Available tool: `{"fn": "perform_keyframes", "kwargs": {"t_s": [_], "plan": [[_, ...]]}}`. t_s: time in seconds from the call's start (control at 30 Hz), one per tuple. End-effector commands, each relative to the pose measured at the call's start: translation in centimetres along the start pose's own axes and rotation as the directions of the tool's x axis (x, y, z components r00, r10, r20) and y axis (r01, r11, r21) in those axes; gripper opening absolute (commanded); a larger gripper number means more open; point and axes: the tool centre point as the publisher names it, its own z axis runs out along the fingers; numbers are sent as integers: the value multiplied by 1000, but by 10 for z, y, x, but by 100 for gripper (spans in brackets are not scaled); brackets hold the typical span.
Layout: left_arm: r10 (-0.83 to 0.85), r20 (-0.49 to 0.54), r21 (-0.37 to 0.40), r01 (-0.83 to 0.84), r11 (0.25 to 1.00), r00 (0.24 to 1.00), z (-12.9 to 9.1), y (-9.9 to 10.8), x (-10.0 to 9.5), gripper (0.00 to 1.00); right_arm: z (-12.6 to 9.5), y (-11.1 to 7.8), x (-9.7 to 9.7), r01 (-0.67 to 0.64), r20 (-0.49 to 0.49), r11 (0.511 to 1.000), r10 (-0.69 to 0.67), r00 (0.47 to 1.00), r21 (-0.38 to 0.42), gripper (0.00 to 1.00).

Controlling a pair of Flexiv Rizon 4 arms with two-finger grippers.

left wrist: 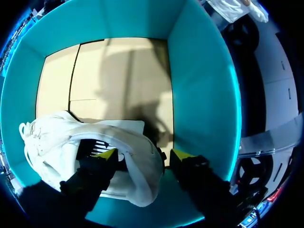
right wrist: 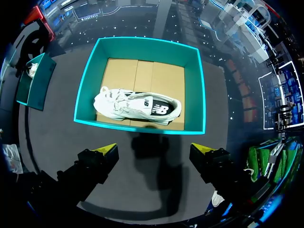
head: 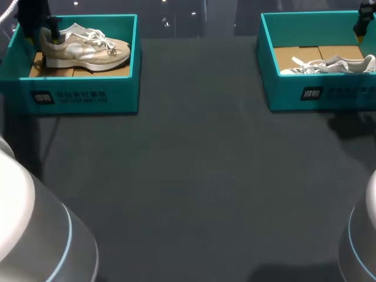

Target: Take the shoe out of the shoebox, open the shoe tongue, remove and reinsert the insole, then place the shoe into the shoebox

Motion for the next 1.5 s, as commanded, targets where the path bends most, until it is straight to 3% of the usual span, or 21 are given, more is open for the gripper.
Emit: {"fn": "perform_keyframes", "kwargs": {"t_s": [0.03, 0.33, 0.47, 0.53, 0.57, 1.07, 1.5], "plan": [[-1, -9, 0, 1, 1000, 1000, 9, 1, -2, 67, 0, -1, 0, -1, 2, 1000, 1, 1000, -1, 100], [-14, -32, 9, 14, 1000, 999, 21, 3, -1, 61, 0, -1, 0, -1, 2, 1000, 1, 1000, -1, 100], [-19, -37, 14, 19, 1000, 999, 23, 4, 2, 42, 0, -1, 0, -1, 2, 1000, 1, 1000, -1, 100], [-21, -38, 17, 22, 1000, 999, 24, 5, 3, 21, 0, -1, 0, -1, 2, 1000, 1, 1000, -1, 100], [-22, -38, 22, 23, 1000, 999, 24, 5, 4, 0, 0, -1, 0, -1, 2, 1000, 1, 1000, -1, 100], [-15, -48, 36, 17, 999, 999, -6, 1, 17, 0, 0, -1, 0, -1, 2, 1000, 1, 1000, -1, 100], [-83, -59, 14, 84, 996, 995, -73, -11, 22, 0, 0, -1, 0, -1, 2, 1000, 1, 1000, -1, 100]]}}
